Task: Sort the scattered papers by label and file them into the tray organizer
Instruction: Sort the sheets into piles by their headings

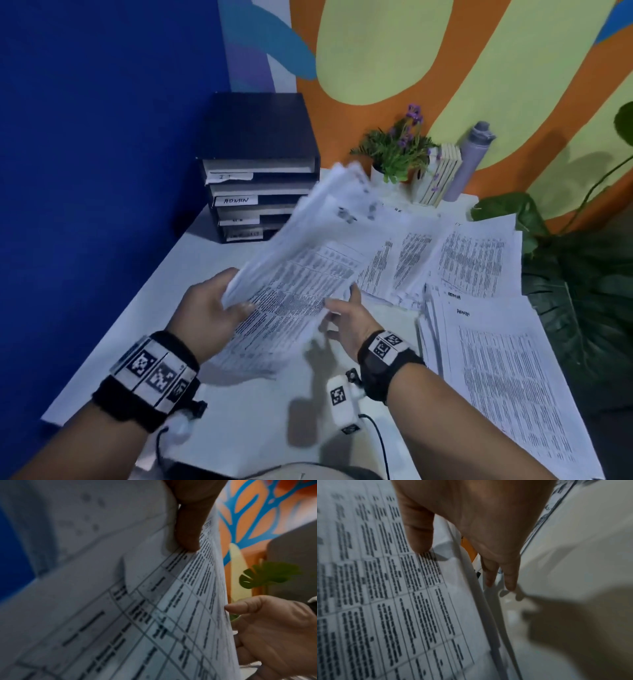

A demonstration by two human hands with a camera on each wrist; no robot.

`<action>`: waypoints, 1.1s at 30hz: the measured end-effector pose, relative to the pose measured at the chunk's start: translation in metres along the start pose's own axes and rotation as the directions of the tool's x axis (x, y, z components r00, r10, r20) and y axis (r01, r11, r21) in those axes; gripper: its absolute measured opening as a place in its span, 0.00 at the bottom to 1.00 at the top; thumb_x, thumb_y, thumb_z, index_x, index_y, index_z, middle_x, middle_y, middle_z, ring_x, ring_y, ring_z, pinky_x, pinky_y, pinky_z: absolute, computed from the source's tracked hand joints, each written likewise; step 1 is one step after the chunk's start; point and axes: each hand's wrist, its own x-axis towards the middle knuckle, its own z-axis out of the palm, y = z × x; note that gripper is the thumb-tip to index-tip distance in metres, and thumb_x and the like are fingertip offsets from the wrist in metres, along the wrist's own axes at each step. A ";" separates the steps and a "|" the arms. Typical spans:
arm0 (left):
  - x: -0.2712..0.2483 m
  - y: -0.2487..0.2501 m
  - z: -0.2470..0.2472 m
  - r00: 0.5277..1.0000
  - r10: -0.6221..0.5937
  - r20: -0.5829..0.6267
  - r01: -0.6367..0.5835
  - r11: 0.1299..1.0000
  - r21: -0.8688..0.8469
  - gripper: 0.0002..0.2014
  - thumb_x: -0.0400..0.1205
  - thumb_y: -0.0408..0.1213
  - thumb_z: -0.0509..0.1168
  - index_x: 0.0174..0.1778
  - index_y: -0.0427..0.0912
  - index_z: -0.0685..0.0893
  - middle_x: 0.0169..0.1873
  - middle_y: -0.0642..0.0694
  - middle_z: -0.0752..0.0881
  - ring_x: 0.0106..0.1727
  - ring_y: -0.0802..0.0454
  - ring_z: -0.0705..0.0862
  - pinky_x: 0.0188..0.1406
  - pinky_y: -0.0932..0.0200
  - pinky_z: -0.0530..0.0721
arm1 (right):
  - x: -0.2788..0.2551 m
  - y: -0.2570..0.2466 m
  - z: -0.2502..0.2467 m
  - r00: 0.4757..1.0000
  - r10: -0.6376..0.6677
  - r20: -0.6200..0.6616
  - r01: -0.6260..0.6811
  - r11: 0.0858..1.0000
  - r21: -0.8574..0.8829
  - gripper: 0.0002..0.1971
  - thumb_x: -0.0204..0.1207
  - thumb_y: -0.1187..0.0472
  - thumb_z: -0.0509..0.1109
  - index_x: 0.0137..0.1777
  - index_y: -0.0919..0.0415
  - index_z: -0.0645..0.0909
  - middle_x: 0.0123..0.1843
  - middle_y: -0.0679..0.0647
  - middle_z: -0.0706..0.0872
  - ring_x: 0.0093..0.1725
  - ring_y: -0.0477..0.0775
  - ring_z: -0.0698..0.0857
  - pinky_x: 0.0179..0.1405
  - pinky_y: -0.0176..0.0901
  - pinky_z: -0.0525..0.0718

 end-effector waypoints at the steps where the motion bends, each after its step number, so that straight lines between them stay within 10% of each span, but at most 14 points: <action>1: 0.003 0.005 -0.004 0.999 0.045 0.008 -0.045 0.999 0.021 0.13 0.77 0.29 0.73 0.46 0.54 0.84 0.37 0.51 0.88 0.38 0.57 0.84 0.32 0.67 0.79 | 0.002 0.000 0.003 1.000 -0.008 -0.002 0.008 0.999 0.032 0.57 0.64 0.63 0.75 0.81 0.32 0.39 0.73 0.67 0.74 0.47 0.63 0.82 0.61 0.65 0.74; 4: 0.015 0.009 -0.014 0.995 0.093 -0.030 -0.093 0.996 -0.015 0.15 0.75 0.29 0.74 0.47 0.56 0.84 0.41 0.60 0.88 0.42 0.63 0.85 0.37 0.66 0.81 | 0.004 -0.005 0.013 0.998 -0.063 -0.013 0.064 0.991 0.114 0.56 0.60 0.66 0.74 0.84 0.42 0.45 0.75 0.63 0.72 0.72 0.73 0.73 0.63 0.62 0.74; 7: 0.028 -0.003 -0.018 0.996 -0.001 -0.086 -0.012 0.990 -0.143 0.21 0.75 0.31 0.75 0.56 0.61 0.81 0.45 0.64 0.88 0.48 0.68 0.85 0.47 0.65 0.80 | 0.005 -0.022 0.017 0.983 -0.180 -0.048 0.186 0.965 0.188 0.64 0.47 0.63 0.81 0.84 0.48 0.49 0.80 0.60 0.67 0.74 0.65 0.72 0.64 0.61 0.71; 10: 0.037 -0.017 -0.009 0.991 -0.081 -0.109 0.051 0.965 -0.258 0.23 0.76 0.31 0.74 0.61 0.58 0.79 0.50 0.66 0.84 0.53 0.69 0.82 0.49 0.66 0.78 | 0.001 -0.044 0.018 0.945 -0.309 -0.105 0.322 0.937 0.137 0.61 0.61 0.71 0.77 0.85 0.49 0.38 0.83 0.61 0.62 0.75 0.59 0.72 0.78 0.58 0.63; 12: 0.042 -0.025 0.001 0.982 -0.136 -0.131 0.085 0.937 -0.339 0.21 0.76 0.29 0.74 0.60 0.54 0.80 0.50 0.62 0.86 0.52 0.67 0.83 0.52 0.63 0.80 | 0.000 -0.053 0.022 0.888 -0.445 -0.112 0.448 0.894 0.000 0.44 0.72 0.76 0.72 0.81 0.49 0.54 0.73 0.53 0.77 0.67 0.52 0.80 0.75 0.54 0.70; 17: 0.049 -0.043 0.018 0.956 -0.232 -0.177 0.157 0.921 -0.357 0.15 0.74 0.31 0.76 0.48 0.52 0.80 0.40 0.60 0.86 0.40 0.71 0.83 0.41 0.73 0.79 | -0.011 -0.052 0.030 0.829 -0.543 -0.135 0.526 0.838 -0.147 0.44 0.71 0.56 0.77 0.83 0.49 0.56 0.83 0.50 0.65 0.81 0.50 0.65 0.79 0.57 0.65; 20: 0.050 -0.056 0.018 0.930 -0.326 -0.172 0.253 0.904 -0.343 0.12 0.72 0.32 0.78 0.45 0.40 0.82 0.36 0.55 0.85 0.37 0.63 0.84 0.32 0.75 0.80 | -0.010 -0.040 0.019 0.833 -0.550 -0.063 0.530 0.825 -0.197 0.39 0.68 0.63 0.76 0.78 0.47 0.64 0.77 0.52 0.74 0.76 0.52 0.73 0.73 0.57 0.75; 24: 0.047 -0.072 0.018 0.920 -0.359 -0.159 0.283 0.887 -0.366 0.12 0.71 0.29 0.78 0.47 0.42 0.87 0.40 0.58 0.88 0.40 0.68 0.87 0.51 0.63 0.83 | -0.007 -0.028 0.013 0.869 -0.495 0.019 0.487 0.846 -0.218 0.35 0.64 0.80 0.74 0.62 0.43 0.73 0.57 0.55 0.82 0.54 0.52 0.85 0.47 0.44 0.87; 29: 0.043 -0.058 0.026 0.919 -0.339 -0.200 0.223 0.868 -0.444 0.12 0.75 0.30 0.75 0.39 0.51 0.81 0.25 0.70 0.85 0.36 0.71 0.84 0.44 0.69 0.78 | 0.003 -0.026 0.025 0.884 -0.458 -0.093 0.444 0.885 -0.138 0.33 0.61 0.83 0.75 0.67 0.64 0.75 0.57 0.68 0.84 0.55 0.64 0.85 0.43 0.44 0.87; 33: 0.051 -0.051 0.023 0.923 -0.312 -0.227 0.169 0.855 -0.490 0.08 0.75 0.31 0.75 0.42 0.50 0.86 0.38 0.60 0.88 0.41 0.69 0.87 0.47 0.65 0.82 | -0.005 -0.041 0.035 0.838 -0.523 -0.156 0.519 0.852 -0.067 0.28 0.60 0.83 0.72 0.55 0.55 0.78 0.53 0.62 0.84 0.56 0.65 0.84 0.49 0.52 0.87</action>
